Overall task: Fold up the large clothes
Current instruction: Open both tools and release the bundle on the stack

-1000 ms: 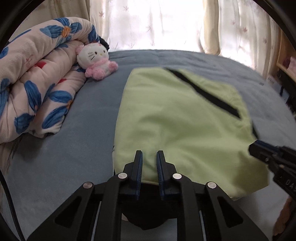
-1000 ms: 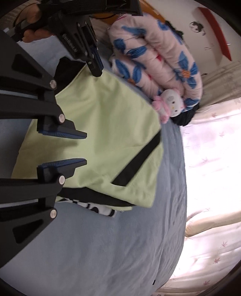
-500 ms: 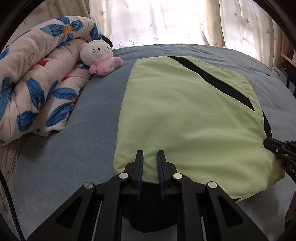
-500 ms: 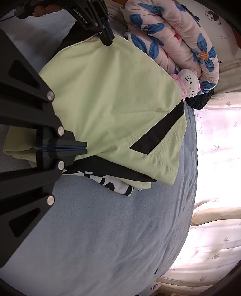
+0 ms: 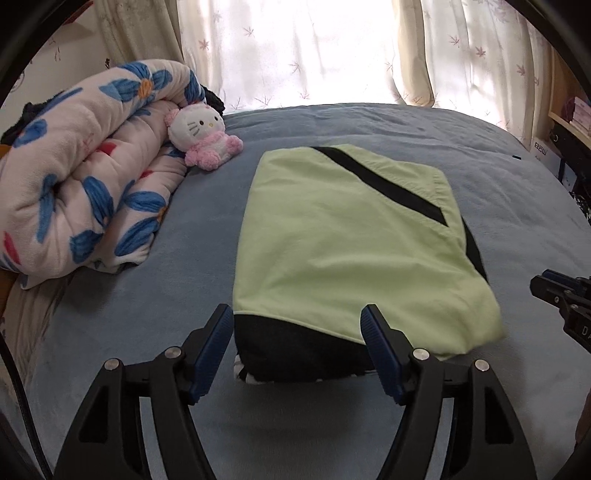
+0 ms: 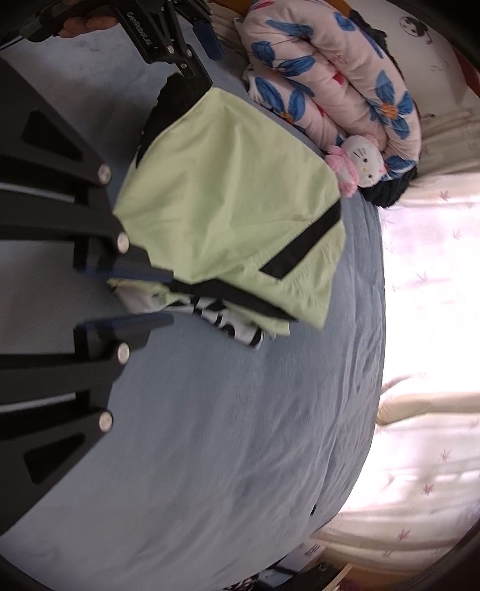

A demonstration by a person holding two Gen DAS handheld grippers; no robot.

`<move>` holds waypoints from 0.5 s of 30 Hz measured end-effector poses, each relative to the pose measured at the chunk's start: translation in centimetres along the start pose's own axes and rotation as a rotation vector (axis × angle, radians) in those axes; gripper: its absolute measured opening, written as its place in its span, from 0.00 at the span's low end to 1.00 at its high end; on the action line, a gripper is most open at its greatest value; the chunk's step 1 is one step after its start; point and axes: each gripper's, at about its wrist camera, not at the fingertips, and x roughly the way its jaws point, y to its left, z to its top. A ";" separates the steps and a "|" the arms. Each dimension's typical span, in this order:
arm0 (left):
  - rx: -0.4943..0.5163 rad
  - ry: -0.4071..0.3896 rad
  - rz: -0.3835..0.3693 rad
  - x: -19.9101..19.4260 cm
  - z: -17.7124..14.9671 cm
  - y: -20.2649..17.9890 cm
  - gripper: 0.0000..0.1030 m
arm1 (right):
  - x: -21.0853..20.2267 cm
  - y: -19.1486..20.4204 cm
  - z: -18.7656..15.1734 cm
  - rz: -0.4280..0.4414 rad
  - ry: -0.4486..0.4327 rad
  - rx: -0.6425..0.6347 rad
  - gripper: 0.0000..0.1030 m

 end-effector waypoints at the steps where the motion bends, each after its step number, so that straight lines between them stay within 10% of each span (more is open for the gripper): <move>1: -0.001 -0.002 0.008 -1.2 0.0 -0.2 0.68 | -1.1 -0.4 -0.1 -0.010 -0.007 0.003 0.30; 15: -0.013 -0.048 0.033 -15.4 0.1 -0.9 0.73 | -18.7 -5.6 -2.0 -0.122 -0.138 0.005 0.39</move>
